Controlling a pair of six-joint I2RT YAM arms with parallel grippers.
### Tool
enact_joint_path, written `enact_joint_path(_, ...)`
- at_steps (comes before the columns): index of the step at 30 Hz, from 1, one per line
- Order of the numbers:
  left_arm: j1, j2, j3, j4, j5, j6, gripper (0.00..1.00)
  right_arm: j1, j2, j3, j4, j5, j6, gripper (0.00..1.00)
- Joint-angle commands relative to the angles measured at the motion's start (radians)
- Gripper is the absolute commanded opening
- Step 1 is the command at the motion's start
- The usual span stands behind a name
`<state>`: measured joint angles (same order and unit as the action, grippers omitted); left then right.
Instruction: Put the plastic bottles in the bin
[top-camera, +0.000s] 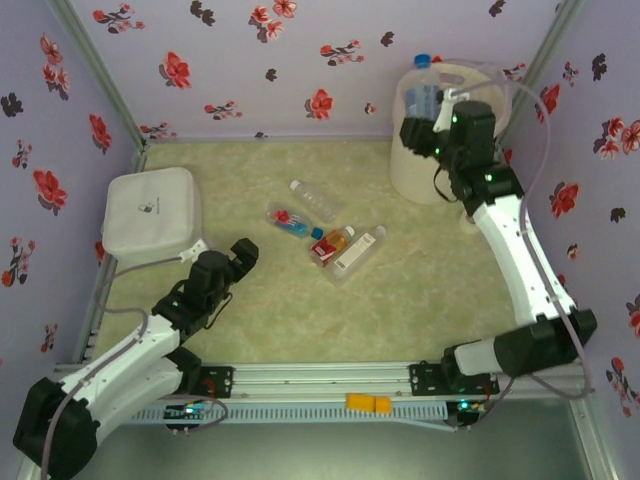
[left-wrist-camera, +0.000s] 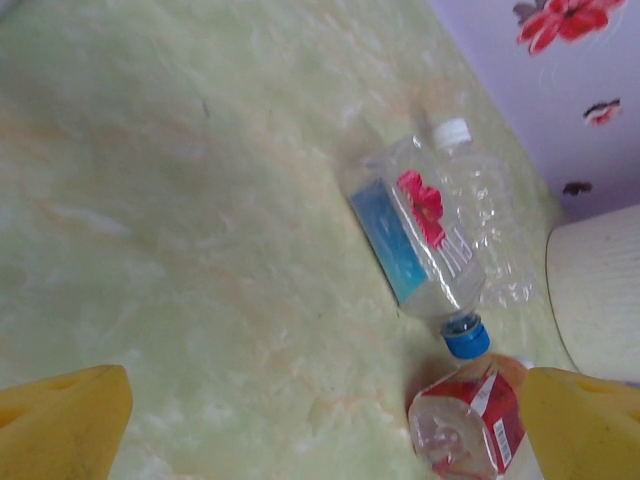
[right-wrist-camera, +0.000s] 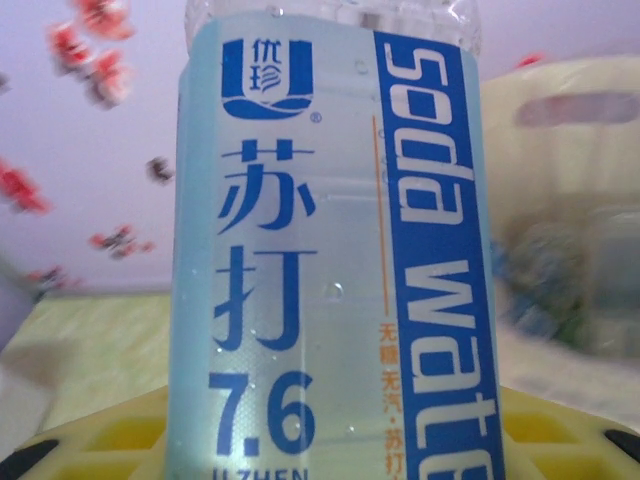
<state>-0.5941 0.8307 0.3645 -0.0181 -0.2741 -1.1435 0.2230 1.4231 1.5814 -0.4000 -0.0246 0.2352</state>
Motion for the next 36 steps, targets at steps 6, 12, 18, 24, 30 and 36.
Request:
enact_joint_path(6, -0.029, 0.209, 0.208, -0.030, 0.199, 0.173, 1.00, -0.125, 0.306, 0.292, -0.093, 0.098, 0.036, 0.39)
enact_joint_path(12, -0.082, 0.317, 0.304, -0.107, 0.196, 0.250, 1.00, -0.141, 0.458, 0.443, -0.211, 0.099, 0.024, 0.51)
enact_joint_path(18, -0.099, 0.358, 0.323, -0.094, 0.180, 0.249, 1.00, -0.142, 0.465, 0.482, -0.227, 0.118, -0.005, 0.99)
enact_joint_path(24, -0.107, 0.372, 0.343, -0.095, 0.154, 0.248, 1.00, -0.142, 0.375, 0.487, -0.238, 0.132, -0.038, 1.00)
enact_joint_path(30, -0.106, 0.371, 0.385, -0.136, 0.076, 0.273, 1.00, -0.123, 0.153, 0.293, -0.196, 0.063, -0.010, 1.00)
enact_joint_path(36, -0.105, 0.384, 0.451, -0.166, -0.046, 0.311, 1.00, -0.048, -0.153, -0.102, -0.063, -0.018, 0.073, 0.99)
